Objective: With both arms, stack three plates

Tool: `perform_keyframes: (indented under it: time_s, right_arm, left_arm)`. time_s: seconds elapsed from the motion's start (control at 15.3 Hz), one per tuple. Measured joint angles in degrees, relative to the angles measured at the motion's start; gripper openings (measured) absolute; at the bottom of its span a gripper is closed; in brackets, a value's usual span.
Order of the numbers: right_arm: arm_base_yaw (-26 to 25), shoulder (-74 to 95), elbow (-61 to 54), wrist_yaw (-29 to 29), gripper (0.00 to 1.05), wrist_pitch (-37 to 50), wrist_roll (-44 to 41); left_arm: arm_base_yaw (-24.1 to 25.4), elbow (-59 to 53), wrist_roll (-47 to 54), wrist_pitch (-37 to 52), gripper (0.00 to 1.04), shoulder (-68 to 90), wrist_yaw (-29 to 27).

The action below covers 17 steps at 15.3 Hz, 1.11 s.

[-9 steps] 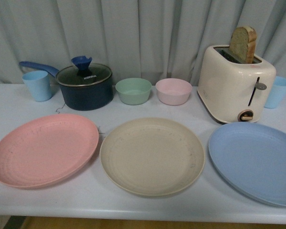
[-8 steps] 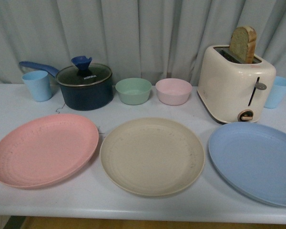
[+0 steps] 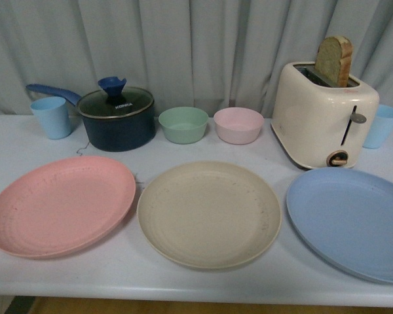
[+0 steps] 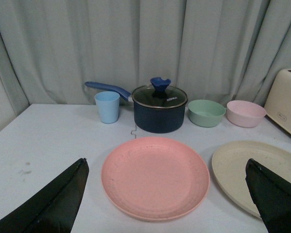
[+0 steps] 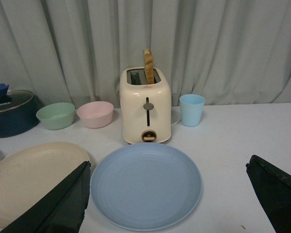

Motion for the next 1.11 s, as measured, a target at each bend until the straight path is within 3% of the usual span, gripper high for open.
perform_keyframes:
  time_s: [0.2,0.26,0.33,0.59,1.11]
  right_arm:
    - [0.00,0.00,0.00,0.00,0.98,0.00,0.00]
    - [0.00,0.00,0.00,0.04,0.98,-0.02,0.00]
    - [0.00,0.00,0.00,-0.15,0.98,0.09,-0.11]
    - [0.00,0.00,0.00,-0.13,0.98,-0.02,-0.13]
    - [0.00,0.00,0.00,-0.13,0.98,-0.02,-0.13]
  left_arm:
    - [-0.20,0.26,-0.33,-1.55,0.98,0.33,-0.70]
    - [-2.23,5.75,-3.23,-13.53,0.98,8.48,-7.30]
    - [-1.03,9.42,-3.80,-13.73,0.98,17.94,-6.84]
    - [6.73,19.98,0.26,2.47,0.98,46.12,3.43]
    - [11.06,44.83,8.94,4.81,0.98,93.61,9.29]
